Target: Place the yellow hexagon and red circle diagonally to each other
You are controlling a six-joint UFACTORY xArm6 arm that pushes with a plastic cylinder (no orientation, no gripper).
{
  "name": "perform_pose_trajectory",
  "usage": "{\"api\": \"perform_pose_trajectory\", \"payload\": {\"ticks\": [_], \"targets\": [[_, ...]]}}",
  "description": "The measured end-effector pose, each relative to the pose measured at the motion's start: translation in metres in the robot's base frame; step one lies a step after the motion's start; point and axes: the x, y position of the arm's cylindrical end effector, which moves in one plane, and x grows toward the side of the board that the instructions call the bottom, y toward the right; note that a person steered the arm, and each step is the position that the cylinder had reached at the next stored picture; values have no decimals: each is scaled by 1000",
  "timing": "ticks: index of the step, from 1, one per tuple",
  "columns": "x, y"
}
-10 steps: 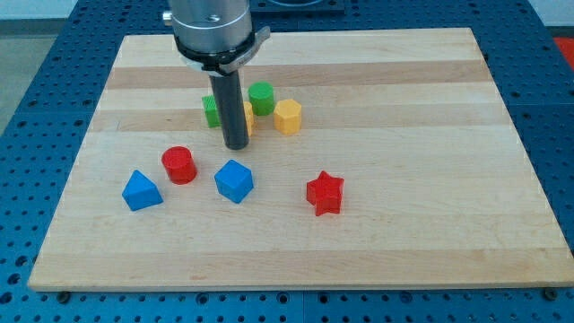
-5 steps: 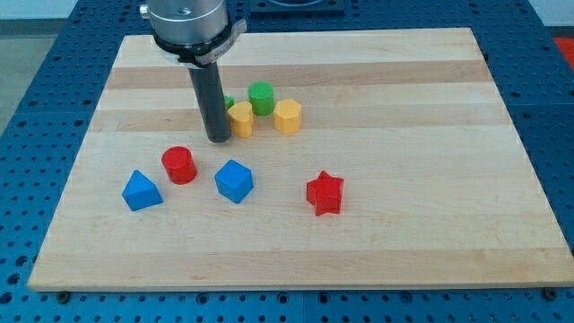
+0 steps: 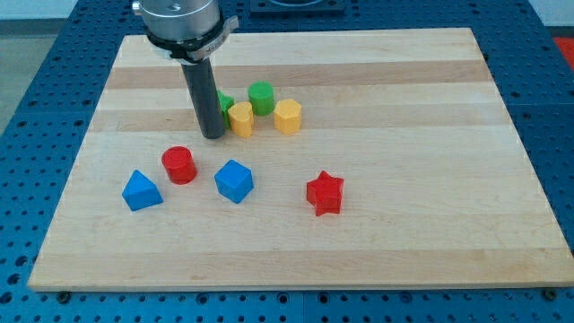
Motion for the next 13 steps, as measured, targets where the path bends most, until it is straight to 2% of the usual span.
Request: {"api": "perform_pose_trajectory", "payload": {"ticks": [6, 7, 9, 11, 13], "targets": [[0, 27], [8, 19], [36, 45], [35, -49], [-15, -108]]}}
